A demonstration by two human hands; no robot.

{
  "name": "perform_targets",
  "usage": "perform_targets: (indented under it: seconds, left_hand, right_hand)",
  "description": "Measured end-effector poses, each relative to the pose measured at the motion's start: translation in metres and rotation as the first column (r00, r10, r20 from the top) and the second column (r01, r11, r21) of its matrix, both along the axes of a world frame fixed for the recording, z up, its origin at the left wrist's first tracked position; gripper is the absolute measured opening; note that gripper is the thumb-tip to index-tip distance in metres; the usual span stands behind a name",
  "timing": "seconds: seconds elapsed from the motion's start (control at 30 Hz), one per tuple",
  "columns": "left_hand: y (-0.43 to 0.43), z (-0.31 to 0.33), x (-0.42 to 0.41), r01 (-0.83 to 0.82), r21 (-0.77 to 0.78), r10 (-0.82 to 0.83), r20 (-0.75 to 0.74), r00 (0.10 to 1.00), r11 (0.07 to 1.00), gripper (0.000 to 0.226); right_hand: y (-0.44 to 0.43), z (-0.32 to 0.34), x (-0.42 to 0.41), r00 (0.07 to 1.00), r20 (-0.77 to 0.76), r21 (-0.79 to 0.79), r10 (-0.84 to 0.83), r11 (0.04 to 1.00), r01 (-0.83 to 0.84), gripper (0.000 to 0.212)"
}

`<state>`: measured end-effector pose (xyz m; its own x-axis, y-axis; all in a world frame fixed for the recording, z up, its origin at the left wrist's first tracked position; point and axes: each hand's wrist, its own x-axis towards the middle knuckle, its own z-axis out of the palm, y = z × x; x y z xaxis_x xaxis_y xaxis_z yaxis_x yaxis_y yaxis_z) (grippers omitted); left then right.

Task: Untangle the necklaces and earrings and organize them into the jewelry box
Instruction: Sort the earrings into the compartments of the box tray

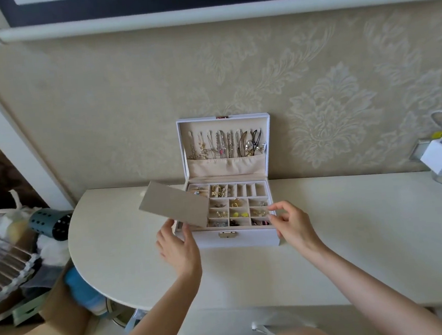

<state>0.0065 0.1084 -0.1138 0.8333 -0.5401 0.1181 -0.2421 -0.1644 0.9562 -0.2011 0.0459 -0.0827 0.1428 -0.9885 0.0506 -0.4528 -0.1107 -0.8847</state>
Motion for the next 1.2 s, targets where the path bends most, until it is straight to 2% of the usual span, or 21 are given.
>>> perform_targets:
  seconds: [0.1,0.17,0.27,0.3,0.4,0.47,0.53,0.6,0.67,0.77,0.87,0.93,1.0,1.07,1.13,1.2]
  left_hand:
    - [-0.001,0.006,-0.009,0.095,0.024,-0.097,0.221,0.971,0.995,0.028]
    - [-0.002,0.008,-0.013,0.178,0.037,-0.181,0.302,0.936,0.983,0.022]
    - [-0.002,0.007,-0.016,0.295,0.083,-0.301,0.428,0.852,0.952,0.016]
    - [-0.002,0.006,-0.016,0.319,0.123,-0.339,0.471,0.815,0.94,0.016]
    - [-0.003,-0.001,-0.015,0.362,0.244,-0.436,0.55,0.712,0.9,0.02]
    - [-0.003,-0.003,-0.014,0.371,0.271,-0.457,0.603,0.654,0.888,0.018]
    - [-0.002,-0.005,-0.012,0.37,0.283,-0.461,0.645,0.609,0.885,0.012]
    - [-0.002,-0.006,-0.011,0.363,0.298,-0.465,0.672,0.577,0.883,0.015]
    - [-0.003,-0.005,-0.011,0.36,0.308,-0.468,0.679,0.565,0.881,0.017]
    - [-0.004,-0.005,-0.01,0.36,0.316,-0.474,0.678,0.562,0.878,0.017]
    - [-0.006,-0.002,-0.009,0.363,0.338,-0.493,0.673,0.552,0.868,0.017]
    - [-0.013,0.003,-0.003,0.38,0.344,-0.511,0.625,0.589,0.859,0.019]
    - [-0.026,0.018,0.007,0.407,0.283,-0.494,0.564,0.662,0.868,0.025]
    - [-0.046,0.04,0.022,0.422,0.211,-0.466,0.529,0.709,0.882,0.033]
    - [-0.069,0.069,0.035,0.443,0.153,-0.464,0.42,0.78,0.883,0.045]
    - [-0.091,0.102,0.045,0.491,0.098,-0.501,0.197,0.843,0.865,0.055]
  right_hand:
    - [0.0,0.001,-0.001,0.999,0.049,-0.005,0.009,1.0,-0.009,0.011]
    - [0.001,0.002,0.0,0.996,0.089,-0.003,0.012,1.0,-0.012,0.012]
    - [0.002,0.003,0.001,0.991,0.132,0.01,-0.026,1.0,0.025,0.038]
    - [0.001,0.002,0.002,0.988,0.141,0.017,-0.058,0.998,0.056,0.041]
    - [-0.002,-0.001,0.001,0.986,0.119,0.023,-0.118,0.993,0.116,0.03]
    - [-0.003,-0.002,0.0,0.995,0.028,0.012,-0.095,0.995,0.095,0.025]
    - [-0.001,-0.002,-0.002,0.976,-0.207,-0.045,-0.061,0.998,0.053,0.026]
    - [0.002,0.0,-0.001,0.895,-0.442,-0.112,-0.055,0.994,0.006,0.025]
    - [0.003,0.0,0.001,0.813,-0.579,-0.18,-0.062,0.982,-0.053,0.029]
    - [0.002,0.0,0.004,0.736,-0.673,-0.242,-0.075,0.962,-0.123,0.033]
    - [-0.004,-0.001,0.004,0.698,-0.716,-0.195,-0.036,0.969,-0.151,0.033]
    - [-0.008,0.003,0.004,0.687,-0.727,-0.168,-0.022,0.975,-0.147,0.028]
    - [-0.018,0.013,0.003,0.725,-0.686,-0.197,-0.057,0.974,-0.109,0.024]
    - [-0.035,0.026,0.003,0.818,-0.562,-0.253,-0.126,0.967,-0.025,0.022]
    - [-0.057,0.043,0.007,0.943,-0.305,-0.209,-0.136,0.975,0.073,0.022]
    - [-0.08,0.064,0.013,0.997,0.012,-0.065,-0.072,0.995,0.073,0.033]
